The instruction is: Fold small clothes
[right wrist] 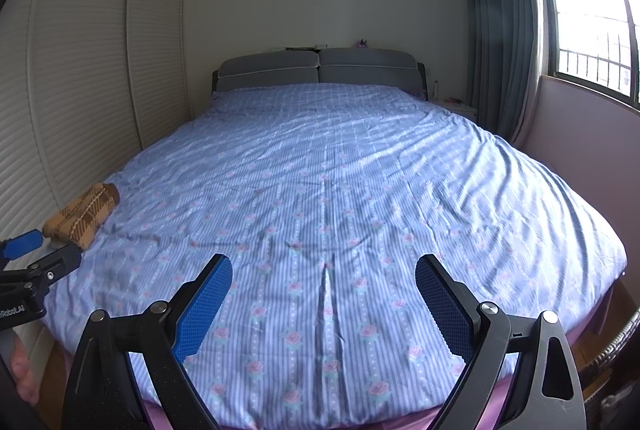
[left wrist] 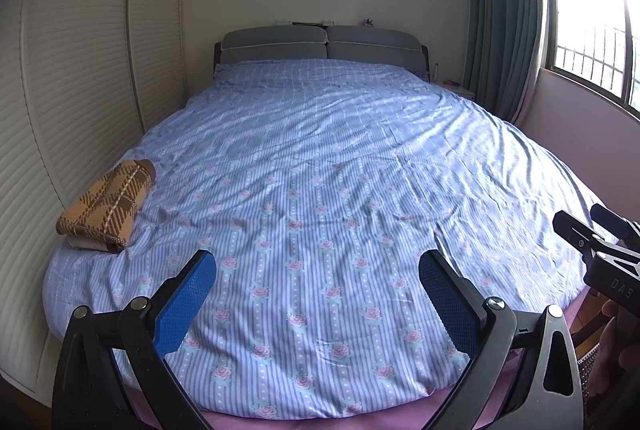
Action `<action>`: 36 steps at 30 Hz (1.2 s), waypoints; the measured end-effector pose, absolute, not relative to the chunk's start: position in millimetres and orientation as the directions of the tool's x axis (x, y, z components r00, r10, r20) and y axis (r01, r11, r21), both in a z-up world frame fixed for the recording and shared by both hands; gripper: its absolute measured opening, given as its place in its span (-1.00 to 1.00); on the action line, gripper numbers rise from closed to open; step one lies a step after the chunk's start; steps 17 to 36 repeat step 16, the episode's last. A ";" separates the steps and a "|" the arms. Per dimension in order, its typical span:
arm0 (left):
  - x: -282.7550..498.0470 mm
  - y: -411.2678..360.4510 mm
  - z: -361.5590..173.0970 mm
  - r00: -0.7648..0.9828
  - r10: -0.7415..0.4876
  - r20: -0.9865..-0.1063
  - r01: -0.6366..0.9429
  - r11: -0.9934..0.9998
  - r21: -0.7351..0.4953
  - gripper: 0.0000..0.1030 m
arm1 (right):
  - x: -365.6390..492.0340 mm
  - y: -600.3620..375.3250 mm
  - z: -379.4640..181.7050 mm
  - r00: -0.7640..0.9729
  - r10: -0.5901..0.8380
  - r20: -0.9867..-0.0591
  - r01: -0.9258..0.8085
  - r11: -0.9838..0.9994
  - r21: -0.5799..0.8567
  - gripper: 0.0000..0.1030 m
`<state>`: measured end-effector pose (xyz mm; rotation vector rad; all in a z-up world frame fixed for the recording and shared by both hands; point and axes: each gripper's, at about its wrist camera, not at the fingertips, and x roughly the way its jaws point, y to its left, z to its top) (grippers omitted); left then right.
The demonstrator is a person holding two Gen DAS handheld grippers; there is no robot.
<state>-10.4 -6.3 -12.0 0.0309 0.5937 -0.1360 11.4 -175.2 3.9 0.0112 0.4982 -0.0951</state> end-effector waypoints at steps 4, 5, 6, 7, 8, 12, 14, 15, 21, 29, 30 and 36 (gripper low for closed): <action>-10.3 -7.0 -12.7 0.814 -0.131 -0.566 0.144 0.989 -0.022 1.00 | 11.5 -172.9 2.3 0.875 -0.089 -0.477 0.093 0.996 -0.014 0.82; -9.6 -6.0 -12.9 0.809 -0.143 -0.570 0.151 0.988 -0.034 1.00 | 11.5 -172.9 2.3 0.875 -0.088 -0.477 0.092 0.996 -0.014 0.82; -9.3 -5.7 -13.0 0.806 -0.151 -0.573 0.153 0.987 -0.045 1.00 | 11.6 -172.9 2.5 0.874 -0.089 -0.477 0.094 0.995 -0.014 0.82; -9.0 -5.6 -13.0 0.804 -0.154 -0.575 0.153 0.987 -0.051 1.00 | 11.0 -172.2 2.1 0.875 -0.090 -0.476 0.094 0.995 -0.014 0.82; -8.6 -5.1 -13.2 0.803 -0.157 -0.575 0.154 0.987 -0.054 1.00 | 11.9 -173.2 2.4 0.875 -0.088 -0.476 0.094 0.996 -0.012 0.82; -10.2 -6.4 -11.8 0.813 -0.156 -0.561 0.160 0.986 -0.044 1.00 | 12.0 -173.8 2.3 0.875 -0.088 -0.476 0.093 0.996 -0.013 0.82; -10.7 -7.5 -11.2 0.814 -0.166 -0.557 0.172 0.984 -0.042 1.00 | 12.2 -173.9 2.1 0.875 -0.087 -0.477 0.092 0.996 -0.013 0.82; -10.1 -8.2 -11.6 0.811 -0.174 -0.559 0.180 0.983 -0.046 1.00 | 12.1 -173.8 2.1 0.875 -0.086 -0.477 0.092 0.996 -0.012 0.82; -9.9 -9.4 -12.1 0.808 -0.179 -0.562 0.185 0.982 -0.047 1.00 | 12.9 -174.3 1.8 0.874 -0.085 -0.478 0.090 0.996 -0.012 0.82; -9.9 -9.4 -12.1 0.808 -0.179 -0.562 0.185 0.982 -0.047 1.00 | 12.9 -174.3 1.8 0.874 -0.085 -0.478 0.090 0.996 -0.012 0.82; -9.9 -9.4 -12.1 0.808 -0.179 -0.562 0.185 0.982 -0.047 1.00 | 12.9 -174.3 1.8 0.874 -0.085 -0.478 0.090 0.996 -0.012 0.82; -9.9 -9.4 -12.1 0.808 -0.179 -0.562 0.185 0.982 -0.047 1.00 | 12.9 -174.3 1.8 0.874 -0.085 -0.478 0.090 0.996 -0.012 0.82</action>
